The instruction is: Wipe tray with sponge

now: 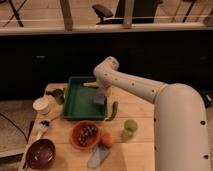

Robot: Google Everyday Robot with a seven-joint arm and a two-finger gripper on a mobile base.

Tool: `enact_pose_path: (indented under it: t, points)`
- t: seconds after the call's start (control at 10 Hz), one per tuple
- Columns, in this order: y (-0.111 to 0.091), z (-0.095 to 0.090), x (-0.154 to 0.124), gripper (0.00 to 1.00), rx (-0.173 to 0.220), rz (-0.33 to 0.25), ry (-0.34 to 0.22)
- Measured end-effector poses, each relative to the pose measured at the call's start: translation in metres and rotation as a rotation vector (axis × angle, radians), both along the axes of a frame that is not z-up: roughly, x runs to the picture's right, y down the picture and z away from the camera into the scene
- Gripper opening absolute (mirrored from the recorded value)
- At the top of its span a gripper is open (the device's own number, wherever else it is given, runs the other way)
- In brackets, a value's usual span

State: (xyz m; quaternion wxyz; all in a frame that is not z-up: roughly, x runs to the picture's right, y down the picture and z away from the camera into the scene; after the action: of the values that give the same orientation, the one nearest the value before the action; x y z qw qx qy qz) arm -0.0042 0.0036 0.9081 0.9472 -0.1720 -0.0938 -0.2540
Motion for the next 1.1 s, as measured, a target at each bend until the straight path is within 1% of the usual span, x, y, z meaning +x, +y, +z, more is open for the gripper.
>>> enact_pose_path:
  t: [0.2,0.5,0.8,1.1]
  points:
    - [-0.001,-0.004,-0.002,0.0,-0.01,-0.01,-0.009]
    - [-0.003,-0.008,-0.013,0.0,-0.021,-0.048,-0.041]
    - [0.0,-0.008,-0.04,0.0,-0.038,-0.112,-0.098]
    - [0.007,-0.008,-0.055,0.0,-0.058,-0.162,-0.158]
